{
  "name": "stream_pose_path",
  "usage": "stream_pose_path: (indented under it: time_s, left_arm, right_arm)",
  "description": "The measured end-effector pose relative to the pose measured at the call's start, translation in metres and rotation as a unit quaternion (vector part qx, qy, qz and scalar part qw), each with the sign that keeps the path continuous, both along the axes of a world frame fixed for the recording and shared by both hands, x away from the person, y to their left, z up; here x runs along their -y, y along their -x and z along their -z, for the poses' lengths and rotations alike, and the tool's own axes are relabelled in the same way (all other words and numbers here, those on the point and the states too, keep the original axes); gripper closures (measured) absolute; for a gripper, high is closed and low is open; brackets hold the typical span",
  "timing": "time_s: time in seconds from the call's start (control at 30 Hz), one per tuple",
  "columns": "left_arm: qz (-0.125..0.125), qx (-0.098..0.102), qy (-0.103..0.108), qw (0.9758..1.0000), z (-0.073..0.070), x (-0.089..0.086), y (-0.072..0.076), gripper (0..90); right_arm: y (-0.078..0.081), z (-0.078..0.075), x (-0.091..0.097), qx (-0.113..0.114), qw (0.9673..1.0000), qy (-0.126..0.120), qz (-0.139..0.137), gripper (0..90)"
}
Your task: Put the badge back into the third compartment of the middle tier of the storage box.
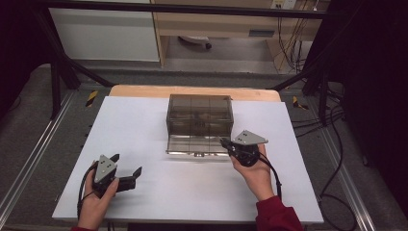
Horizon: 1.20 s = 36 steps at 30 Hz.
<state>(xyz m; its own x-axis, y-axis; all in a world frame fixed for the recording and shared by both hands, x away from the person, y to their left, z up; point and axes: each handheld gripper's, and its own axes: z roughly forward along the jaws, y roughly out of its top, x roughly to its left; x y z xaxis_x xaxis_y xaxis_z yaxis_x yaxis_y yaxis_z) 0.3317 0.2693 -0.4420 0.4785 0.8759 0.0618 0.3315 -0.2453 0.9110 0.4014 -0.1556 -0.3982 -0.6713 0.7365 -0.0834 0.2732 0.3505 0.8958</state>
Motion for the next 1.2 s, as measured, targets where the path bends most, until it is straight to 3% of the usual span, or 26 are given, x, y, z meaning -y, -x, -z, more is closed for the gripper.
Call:
stream_pose_path:
  time_s: [1.2]
  left_arm:
    - [0.005,-0.005,-0.004,1.0,0.001,0.001,0.0,5.8]
  right_arm:
    - [0.002,0.01,-0.011,-0.017,0.9997,0.014,-0.013,87.1]
